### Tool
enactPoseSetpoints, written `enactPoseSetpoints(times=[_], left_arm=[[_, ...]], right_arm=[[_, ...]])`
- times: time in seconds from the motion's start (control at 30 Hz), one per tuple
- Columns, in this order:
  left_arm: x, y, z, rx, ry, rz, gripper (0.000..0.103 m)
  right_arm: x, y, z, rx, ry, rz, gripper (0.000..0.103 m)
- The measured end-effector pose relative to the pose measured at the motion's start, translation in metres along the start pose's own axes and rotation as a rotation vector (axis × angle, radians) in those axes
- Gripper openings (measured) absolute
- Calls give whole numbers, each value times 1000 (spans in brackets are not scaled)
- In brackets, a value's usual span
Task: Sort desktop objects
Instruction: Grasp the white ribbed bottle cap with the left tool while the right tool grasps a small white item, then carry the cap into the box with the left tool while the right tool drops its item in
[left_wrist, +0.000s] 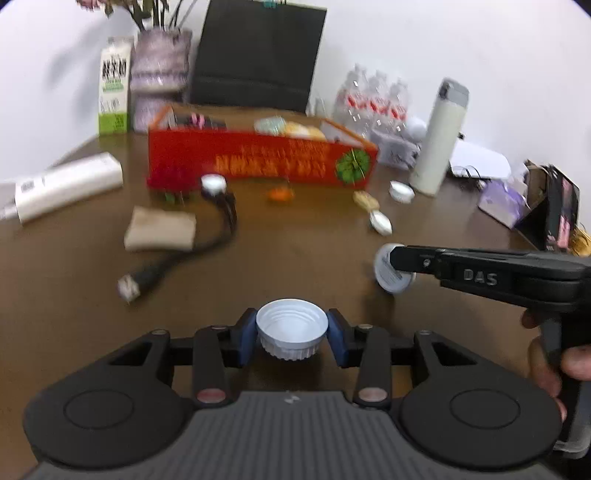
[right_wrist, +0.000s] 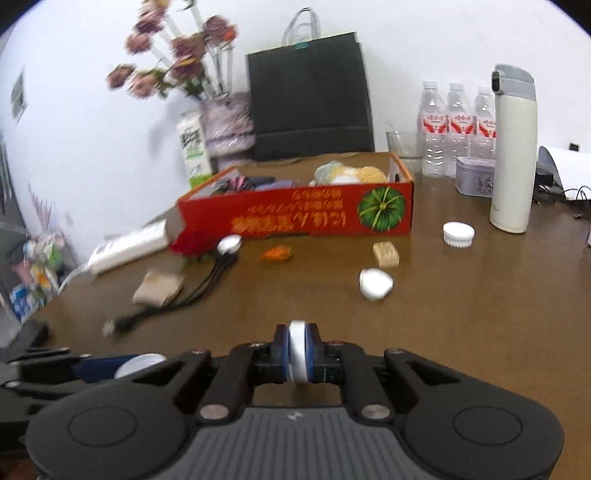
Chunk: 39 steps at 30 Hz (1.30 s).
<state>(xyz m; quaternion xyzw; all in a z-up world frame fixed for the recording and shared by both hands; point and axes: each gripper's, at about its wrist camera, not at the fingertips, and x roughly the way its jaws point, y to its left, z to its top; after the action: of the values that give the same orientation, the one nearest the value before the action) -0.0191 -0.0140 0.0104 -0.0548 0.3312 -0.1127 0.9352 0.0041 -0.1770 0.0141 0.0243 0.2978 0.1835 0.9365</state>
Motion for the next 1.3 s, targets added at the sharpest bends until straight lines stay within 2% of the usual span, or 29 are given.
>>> enactPoseSetpoints(times=[0.13, 0.17, 0.23, 0.27, 0.4, 0.53, 0.63, 0.77, 0.83, 0.9, 0.97, 1.07, 1.2, 1.23, 1.3], left_arm=[[-6, -8, -11, 88, -12, 12, 42], [-5, -10, -13, 103, -16, 23, 46], [-2, -12, -11, 112, -17, 41, 45], [-1, -12, -10, 112, -19, 45, 41], [-8, -13, -12, 107, -37, 42, 40], [-21, -8, -4, 75, -81, 43, 40], [-29, -1, 29, 89, -131, 11, 40], [-23, 19, 115, 122, -218, 32, 40], [-2, 31, 161, 131, -214, 55, 40], [35, 49, 198, 115, -165, 77, 40], [75, 67, 221, 82, -91, 82, 40], [122, 94, 235, 16, 7, 86, 40], [152, 107, 239, 24, 49, 139, 41], [153, 111, 240, 15, 43, 157, 41], [152, 115, 241, 8, 28, 166, 48]], right_arm=[[-11, 16, -14, -93, 43, -6, 9], [-12, 16, -19, -90, 46, -18, 10], [-8, 10, -20, -47, 55, -13, 10], [-6, 7, -20, -17, 48, -3, 9], [-4, 11, -19, -23, 14, -39, 8], [-21, 18, -11, -35, -50, -18, 8], [-27, 16, 18, -53, -111, 2, 8], [-10, 11, 86, -87, -202, 16, 8], [11, 8, 122, -89, -222, 21, 8], [45, 2, 159, -56, -189, 45, 8], [85, -4, 188, -20, -123, 71, 8], [135, -5, 208, 34, -31, 123, 8], [190, 8, 215, 14, 77, 197, 9], [201, 12, 214, 14, 98, 207, 12], [218, 18, 213, 16, 131, 211, 29]])
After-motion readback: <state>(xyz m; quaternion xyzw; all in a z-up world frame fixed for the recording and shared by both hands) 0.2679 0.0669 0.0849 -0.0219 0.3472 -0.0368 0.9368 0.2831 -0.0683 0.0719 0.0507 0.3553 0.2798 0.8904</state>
